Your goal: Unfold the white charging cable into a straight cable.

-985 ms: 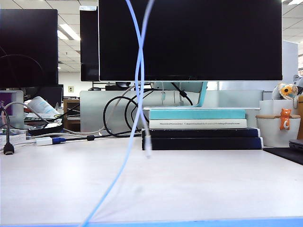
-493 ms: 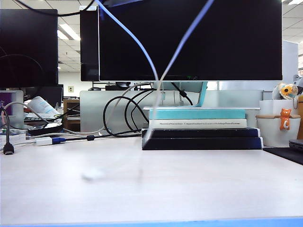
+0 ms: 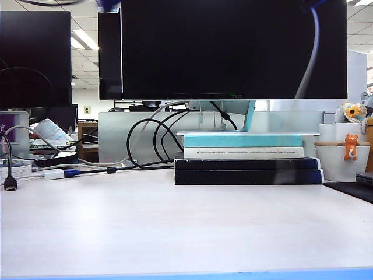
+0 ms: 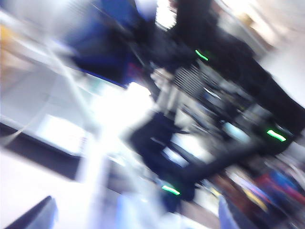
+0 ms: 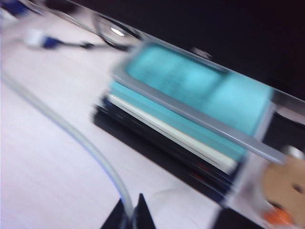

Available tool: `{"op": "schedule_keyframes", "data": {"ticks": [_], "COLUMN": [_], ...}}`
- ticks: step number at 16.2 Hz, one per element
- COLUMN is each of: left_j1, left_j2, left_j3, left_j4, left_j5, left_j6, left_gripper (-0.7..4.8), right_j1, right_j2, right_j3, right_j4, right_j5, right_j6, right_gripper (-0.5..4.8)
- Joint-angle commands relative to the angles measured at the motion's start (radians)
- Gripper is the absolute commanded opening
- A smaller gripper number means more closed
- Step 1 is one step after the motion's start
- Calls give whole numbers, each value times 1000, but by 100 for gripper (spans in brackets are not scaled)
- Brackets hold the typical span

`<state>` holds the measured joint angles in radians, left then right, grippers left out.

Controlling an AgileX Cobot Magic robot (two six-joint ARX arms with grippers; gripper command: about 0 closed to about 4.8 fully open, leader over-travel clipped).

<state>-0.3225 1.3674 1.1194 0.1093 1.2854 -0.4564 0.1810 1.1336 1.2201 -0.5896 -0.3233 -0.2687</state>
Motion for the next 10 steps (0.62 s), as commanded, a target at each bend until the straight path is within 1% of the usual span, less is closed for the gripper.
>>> {"op": "schedule_keyframes", "data": {"ticks": [1, 2, 3, 4, 5, 6, 7, 8, 9, 10], "left_j1": [82, 113, 115, 115, 115, 114, 113, 113, 114, 114], "left_j2": [-42, -48, -48, -46, -46, -46, -46, -47, -51, -56], "left_j3": [3, 3, 3, 3, 3, 0, -5, -8, -7, -7], "left_j4": [-177, -292, -347, -483, -535, -615, -636, -629, -620, -619], "left_j5": [-190, -299, -347, -473, -534, -643, -678, -715, -845, -975], "left_j6": [165, 253, 297, 422, 475, 566, 594, 600, 602, 624], "left_gripper": [479, 479, 479, 479, 479, 479, 479, 479, 479, 479], "right_j1": [-1, 0, 0, 0, 0, 0, 0, 0, 0, 0], "right_j2": [-8, -14, -16, -29, -36, -52, -62, -76, -81, -80], "right_j3": [5, 5, 5, 5, 5, 5, 5, 5, 5, 5], "right_j4": [-29, -42, -47, -69, -79, -94, -96, -102, -134, -165], "right_j5": [68, 90, 98, 145, 181, 248, 278, 304, 306, 305], "right_j6": [-37, -47, -52, -68, -80, -112, -133, -136, -160, -163], "right_gripper": [-1, -1, -1, -1, -1, -1, -1, -1, -1, -1]}}
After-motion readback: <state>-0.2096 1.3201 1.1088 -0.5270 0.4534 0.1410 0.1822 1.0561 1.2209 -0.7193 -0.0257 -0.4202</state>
